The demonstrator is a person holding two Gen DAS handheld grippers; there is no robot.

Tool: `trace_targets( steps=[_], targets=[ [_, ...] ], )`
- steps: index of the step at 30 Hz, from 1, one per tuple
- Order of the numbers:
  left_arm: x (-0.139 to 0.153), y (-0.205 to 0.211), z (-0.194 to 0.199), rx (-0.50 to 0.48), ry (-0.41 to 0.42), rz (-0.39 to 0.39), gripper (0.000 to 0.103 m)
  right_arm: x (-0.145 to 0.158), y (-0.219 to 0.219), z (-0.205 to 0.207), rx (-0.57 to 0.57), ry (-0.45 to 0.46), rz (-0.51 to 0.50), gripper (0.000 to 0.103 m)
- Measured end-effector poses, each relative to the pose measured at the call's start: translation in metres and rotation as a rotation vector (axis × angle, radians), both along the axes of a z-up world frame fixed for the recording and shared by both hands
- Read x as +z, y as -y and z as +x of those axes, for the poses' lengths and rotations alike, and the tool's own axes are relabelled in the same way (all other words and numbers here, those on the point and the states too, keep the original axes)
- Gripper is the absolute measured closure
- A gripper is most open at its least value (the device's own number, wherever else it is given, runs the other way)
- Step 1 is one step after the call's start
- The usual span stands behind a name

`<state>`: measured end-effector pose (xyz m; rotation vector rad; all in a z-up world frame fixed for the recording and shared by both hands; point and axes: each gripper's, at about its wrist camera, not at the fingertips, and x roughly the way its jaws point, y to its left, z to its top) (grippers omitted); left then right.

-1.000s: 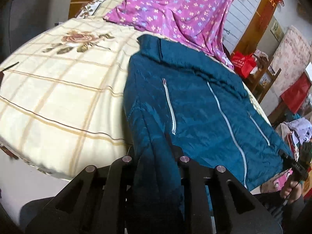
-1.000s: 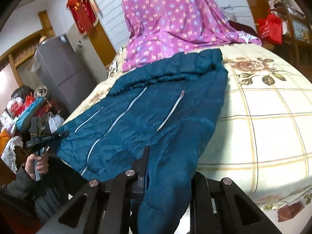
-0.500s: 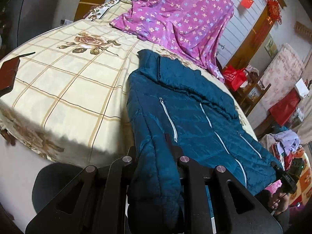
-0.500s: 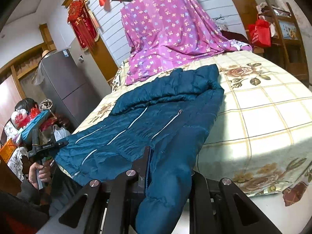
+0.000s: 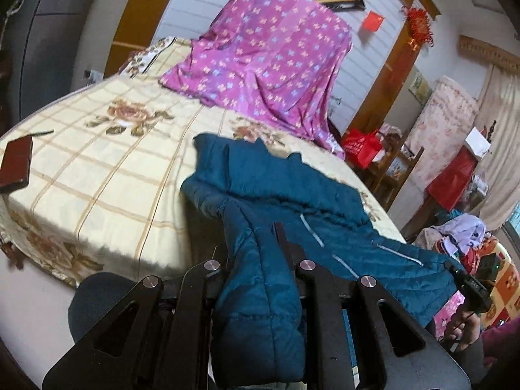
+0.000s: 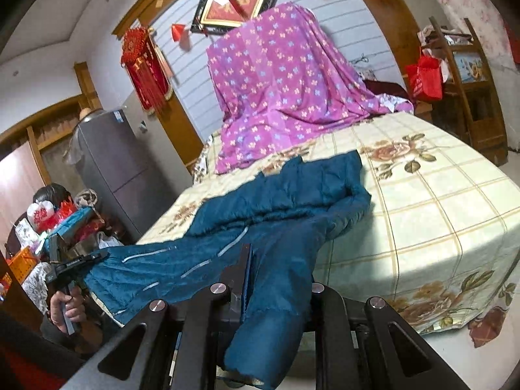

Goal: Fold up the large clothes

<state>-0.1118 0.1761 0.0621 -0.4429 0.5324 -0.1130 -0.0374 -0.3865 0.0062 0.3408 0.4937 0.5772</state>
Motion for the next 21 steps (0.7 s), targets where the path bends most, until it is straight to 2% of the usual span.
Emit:
trace_targets(
  steps=[7, 12, 17, 21],
  targets=[
    [0.009, -0.012, 0.021, 0.025, 0.034, -0.050, 0.089, 0.005, 0.006, 0.010, -0.008, 0.016, 0.040, 0.087],
    [0.024, -0.016, 0.048, 0.072, 0.093, -0.047, 0.089, 0.022, 0.002, 0.029, -0.037, 0.067, 0.055, 0.087],
    [0.033, -0.007, 0.083, 0.146, 0.144, 0.032, 0.089, 0.035, -0.010, 0.057, -0.107, 0.119, 0.026, 0.088],
    [0.023, -0.005, 0.116, 0.197, 0.139, 0.085, 0.088, 0.034, -0.021, 0.086, -0.167, 0.126, -0.003, 0.087]
  ],
)
